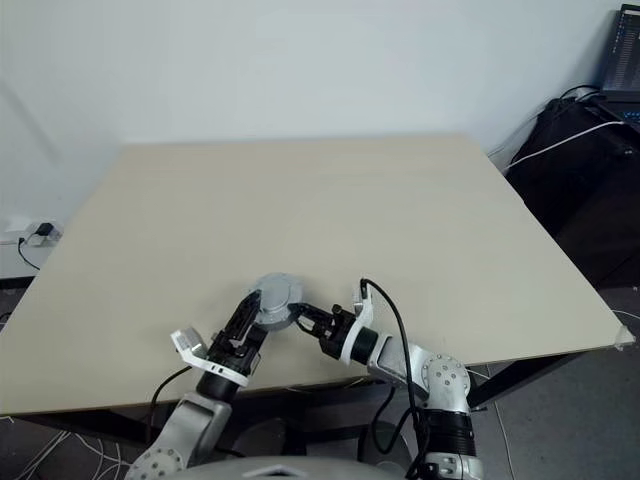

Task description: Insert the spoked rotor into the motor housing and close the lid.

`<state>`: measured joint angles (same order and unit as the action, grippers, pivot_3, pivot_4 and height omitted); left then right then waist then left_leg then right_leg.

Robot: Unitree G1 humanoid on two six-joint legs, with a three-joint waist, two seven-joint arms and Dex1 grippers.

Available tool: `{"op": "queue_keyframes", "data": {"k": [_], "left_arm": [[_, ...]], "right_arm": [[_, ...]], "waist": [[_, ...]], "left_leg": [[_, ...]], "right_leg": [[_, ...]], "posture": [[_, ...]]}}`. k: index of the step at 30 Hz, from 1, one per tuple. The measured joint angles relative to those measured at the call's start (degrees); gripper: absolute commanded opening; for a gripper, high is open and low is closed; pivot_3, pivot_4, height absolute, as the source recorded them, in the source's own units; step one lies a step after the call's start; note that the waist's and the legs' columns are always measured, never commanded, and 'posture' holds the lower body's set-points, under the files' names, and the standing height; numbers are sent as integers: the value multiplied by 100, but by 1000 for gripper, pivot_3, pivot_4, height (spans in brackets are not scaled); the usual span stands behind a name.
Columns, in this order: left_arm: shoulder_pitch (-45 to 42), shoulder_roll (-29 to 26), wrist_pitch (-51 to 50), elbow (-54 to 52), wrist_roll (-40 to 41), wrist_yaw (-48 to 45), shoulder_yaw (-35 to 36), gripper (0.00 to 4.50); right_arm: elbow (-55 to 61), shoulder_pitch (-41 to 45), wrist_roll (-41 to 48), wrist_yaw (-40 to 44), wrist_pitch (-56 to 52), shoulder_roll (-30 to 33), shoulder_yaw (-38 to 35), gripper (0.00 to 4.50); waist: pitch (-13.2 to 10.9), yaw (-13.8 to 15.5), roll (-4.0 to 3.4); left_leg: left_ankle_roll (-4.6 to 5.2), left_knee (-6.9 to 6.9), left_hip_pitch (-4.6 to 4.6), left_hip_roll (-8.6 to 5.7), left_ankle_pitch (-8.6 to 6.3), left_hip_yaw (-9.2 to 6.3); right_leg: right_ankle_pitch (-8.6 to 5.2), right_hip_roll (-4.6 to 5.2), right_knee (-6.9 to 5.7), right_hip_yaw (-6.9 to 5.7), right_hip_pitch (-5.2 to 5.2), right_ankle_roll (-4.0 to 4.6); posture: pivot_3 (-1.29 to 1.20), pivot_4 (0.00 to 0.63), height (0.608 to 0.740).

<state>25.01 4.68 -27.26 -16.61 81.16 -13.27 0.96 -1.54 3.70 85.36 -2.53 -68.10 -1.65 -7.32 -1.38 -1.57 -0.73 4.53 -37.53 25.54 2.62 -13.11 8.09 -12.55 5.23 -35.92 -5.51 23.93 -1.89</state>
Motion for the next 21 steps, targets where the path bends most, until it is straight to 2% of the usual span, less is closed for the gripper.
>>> {"op": "queue_keyframes", "data": {"k": [2,4,6,9,11,21], "left_arm": [[0,0,-5,27,4,48,-32,4470],[1,-1,-5,29,32,75,-54,4095],[8,1,9,29,67,80,-56,3584],[47,18,37,43,110,100,-49,2552],[48,19,50,47,181,101,-49,2076],[49,18,118,48,225,103,-54,2078]], "right_arm": [[0,-16,47,-9,-4,3,35,1264],[8,-19,80,-18,-3,14,64,1264],[24,-29,103,-31,2,30,78,1264],[76,-49,167,-35,10,50,79,1264],[118,-50,185,-39,27,52,89,1264],[321,-56,-55,57,219,130,272,1264]], "waist": [[0,0,0],[0,0,0],[1,3,0],[1,2,0],[1,1,1],[3,2,0]], "left_leg": [[0,-1,0,0,0,0],[1,-3,0,0,0,0],[1,-5,0,0,-1,0],[3,-8,0,0,-2,0],[3,-9,0,0,-2,0],[3,-9,0,0,-2,0]], "right_leg": [[0,-1,0,0,-1,0],[0,-1,0,0,-1,-1],[1,-1,0,-1,-3,-3],[2,1,0,-1,-4,-6],[1,1,0,0,-5,-8],[1,3,0,0,-4,-12]], "posture": [[0,0,740],[0,0,740],[0,0,740],[0,0,740],[0,0,740],[0,0,740]]}}
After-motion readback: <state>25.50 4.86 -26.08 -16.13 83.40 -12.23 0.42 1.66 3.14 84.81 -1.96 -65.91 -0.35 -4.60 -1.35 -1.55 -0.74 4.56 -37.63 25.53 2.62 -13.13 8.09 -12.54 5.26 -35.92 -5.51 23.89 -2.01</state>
